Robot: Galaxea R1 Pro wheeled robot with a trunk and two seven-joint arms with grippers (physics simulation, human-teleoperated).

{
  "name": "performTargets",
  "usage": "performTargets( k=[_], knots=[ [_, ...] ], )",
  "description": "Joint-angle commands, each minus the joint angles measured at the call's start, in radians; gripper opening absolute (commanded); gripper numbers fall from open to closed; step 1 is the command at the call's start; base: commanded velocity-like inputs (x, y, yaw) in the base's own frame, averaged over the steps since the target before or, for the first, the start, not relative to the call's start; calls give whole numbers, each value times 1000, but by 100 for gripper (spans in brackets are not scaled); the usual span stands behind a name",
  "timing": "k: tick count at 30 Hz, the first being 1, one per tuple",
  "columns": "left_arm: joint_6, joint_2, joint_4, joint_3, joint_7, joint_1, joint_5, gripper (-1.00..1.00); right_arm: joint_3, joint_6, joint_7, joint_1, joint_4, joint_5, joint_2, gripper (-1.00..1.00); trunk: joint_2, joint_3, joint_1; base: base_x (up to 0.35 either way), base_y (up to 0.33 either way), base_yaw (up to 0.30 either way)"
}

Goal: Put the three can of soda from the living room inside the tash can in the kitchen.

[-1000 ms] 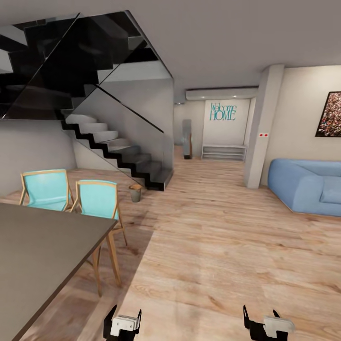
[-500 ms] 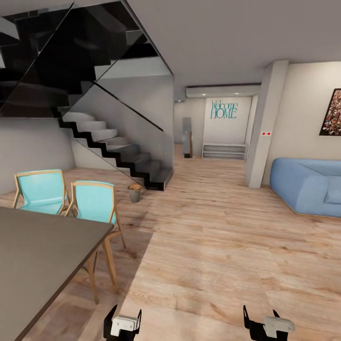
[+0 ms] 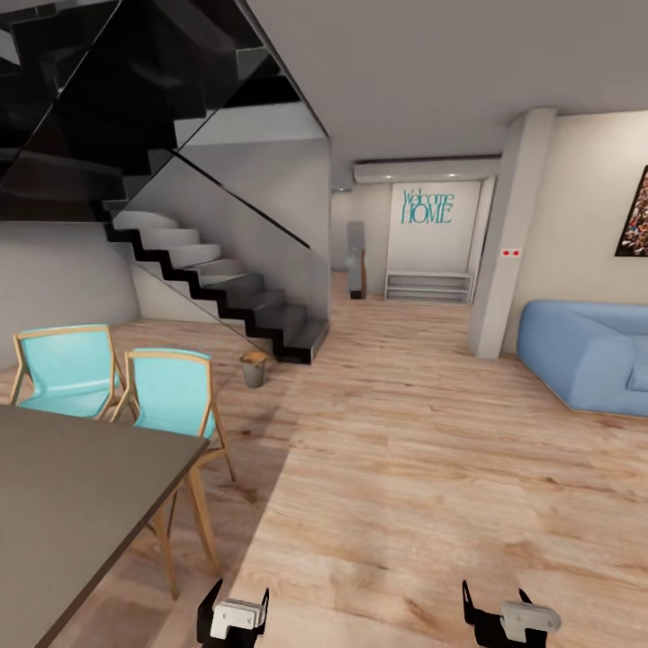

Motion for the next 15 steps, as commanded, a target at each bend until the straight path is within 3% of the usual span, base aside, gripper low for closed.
performTargets(
  k=[1, 15],
  knots=[
    [0, 0, 0, 0, 0, 0, 0, 100, 0, 0, 0, 0, 0, 0, 0, 100, 0, 0, 0, 275, 0, 0],
    [0, 0, 0, 0, 0, 0, 0, 100, 0, 0, 0, 0, 0, 1, 0, 100, 0, 0, 0, 309, 0, 0]
  ],
)
